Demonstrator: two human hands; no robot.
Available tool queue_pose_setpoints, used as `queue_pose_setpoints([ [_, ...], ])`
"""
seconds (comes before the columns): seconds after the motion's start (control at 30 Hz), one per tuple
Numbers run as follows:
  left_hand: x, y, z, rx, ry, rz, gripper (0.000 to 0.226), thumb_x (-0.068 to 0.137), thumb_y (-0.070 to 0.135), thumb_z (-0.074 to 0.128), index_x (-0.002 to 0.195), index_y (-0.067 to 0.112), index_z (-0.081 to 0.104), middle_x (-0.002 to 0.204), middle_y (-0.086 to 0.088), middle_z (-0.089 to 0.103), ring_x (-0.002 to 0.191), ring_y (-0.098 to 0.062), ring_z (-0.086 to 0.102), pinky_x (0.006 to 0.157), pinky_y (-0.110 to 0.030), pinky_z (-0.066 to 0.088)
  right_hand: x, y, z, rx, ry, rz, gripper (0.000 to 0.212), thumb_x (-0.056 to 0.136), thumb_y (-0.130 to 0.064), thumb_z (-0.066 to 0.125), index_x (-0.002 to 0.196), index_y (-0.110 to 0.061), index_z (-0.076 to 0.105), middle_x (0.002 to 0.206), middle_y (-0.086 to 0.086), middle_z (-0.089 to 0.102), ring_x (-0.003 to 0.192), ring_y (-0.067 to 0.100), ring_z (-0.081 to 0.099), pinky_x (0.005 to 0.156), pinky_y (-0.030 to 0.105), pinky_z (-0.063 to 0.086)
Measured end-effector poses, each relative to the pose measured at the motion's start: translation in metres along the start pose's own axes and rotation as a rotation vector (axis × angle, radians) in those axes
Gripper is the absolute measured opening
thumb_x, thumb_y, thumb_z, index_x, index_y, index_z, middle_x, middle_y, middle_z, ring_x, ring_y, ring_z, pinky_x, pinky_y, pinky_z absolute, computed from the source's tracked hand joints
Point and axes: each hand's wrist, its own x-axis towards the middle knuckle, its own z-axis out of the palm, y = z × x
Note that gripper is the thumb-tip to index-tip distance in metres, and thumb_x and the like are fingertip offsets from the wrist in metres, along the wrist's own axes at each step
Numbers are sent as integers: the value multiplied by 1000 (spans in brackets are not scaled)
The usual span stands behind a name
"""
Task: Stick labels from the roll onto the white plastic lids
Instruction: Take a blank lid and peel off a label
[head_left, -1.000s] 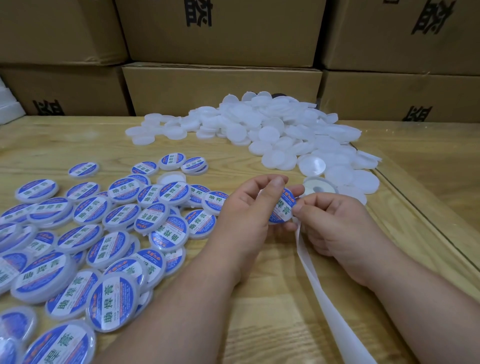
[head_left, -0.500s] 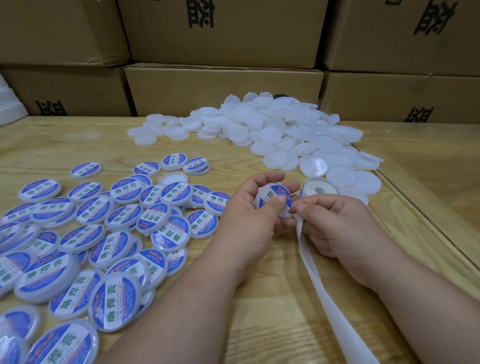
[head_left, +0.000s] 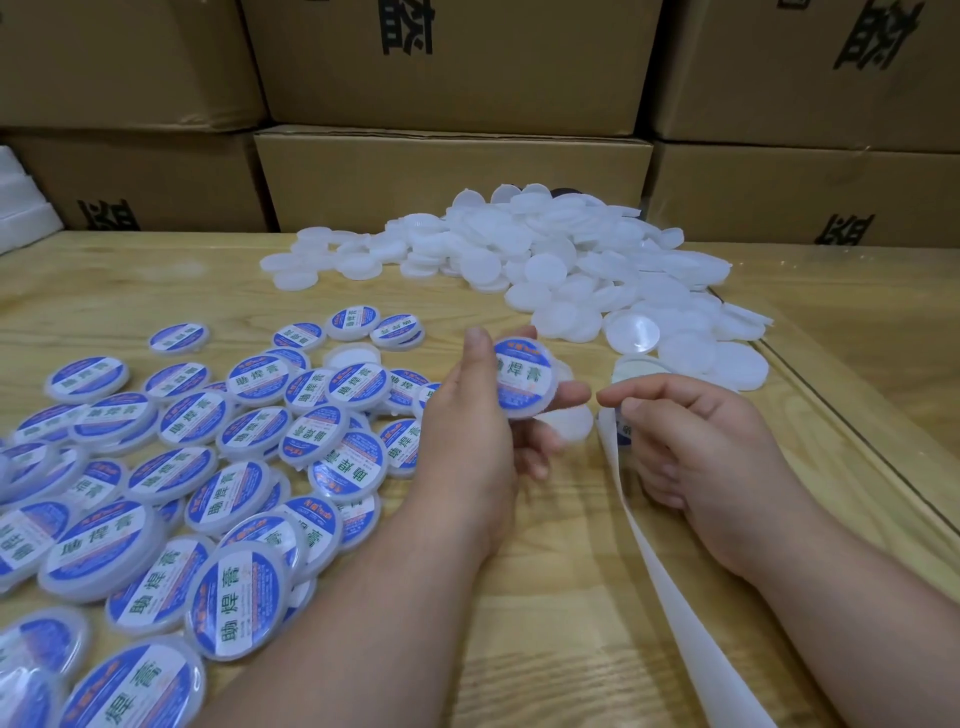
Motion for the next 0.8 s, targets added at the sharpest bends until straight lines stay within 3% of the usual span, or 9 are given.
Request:
queue_pose_setpoints([
  [0.07, -1, 1, 1, 6, 31, 1, 46, 104, 61, 33, 97, 40, 74, 66, -6, 70, 34, -15, 39, 37, -17, 29, 0, 1, -1, -13, 26, -9, 34, 96, -1, 53, 78, -18, 77, 48, -3, 32, 40, 11, 22, 39, 21, 20],
  [0.13, -2, 1, 2, 15, 46, 15, 38, 104, 56, 39, 95, 40, 72, 61, -4, 63, 36, -14, 37, 37, -18, 27, 0, 1, -2, -18, 47, -15, 35, 97, 0, 52, 77, -17, 76, 47, -3, 32, 41, 12, 22, 40, 22, 20],
  [0.33, 0, 2, 2, -80, 72, -10, 10, 102, 30, 59, 107, 22, 60, 84, -3, 77, 53, -10, 52, 41, -20, 38, 1, 1, -3, -32, 57, -33, 18, 84, -14, 59, 78, -17, 76, 49, -2, 30, 41, 12, 22, 41, 23, 19],
  [0.43, 2, 5, 0, -261, 98, -82, 15, 98, 19, 64, 114, 17, 62, 97, -2, 79, 58, -6, 54, 45, -18, 44, 0, 1, -3, -52, 56, -37, 18, 82, -17, 59, 78, -17, 76, 49, -2, 31, 41, 12, 23, 41, 23, 20],
  [0.53, 6, 7, -4, -418, 137, -120, 25, 95, 7, 65, 120, 8, 64, 99, 1, 78, 58, -4, 55, 49, -16, 47, 0, 3, -3, -67, 66, -48, 27, 93, -6, 56, 78, -17, 76, 49, -2, 32, 41, 11, 24, 40, 23, 21],
  [0.63, 7, 10, -7, -500, 151, -104, 22, 97, 17, 64, 116, 8, 66, 98, 2, 79, 58, -4, 62, 54, -17, 52, 0, 3, -4, -77, 104, -59, 31, 95, -2, 54, 77, -16, 76, 48, -3, 35, 40, 9, 27, 38, 20, 26],
  [0.8, 7, 12, -7, -553, 218, -74, 44, 104, 54, 39, 120, 18, 58, 98, 2, 80, 68, -10, 74, 54, -22, 55, 1, 4, -4, -174, 144, -98, 15, 80, -21, 60, 80, -20, 76, 48, -13, 42, 43, 8, 31, 43, 20, 28],
])
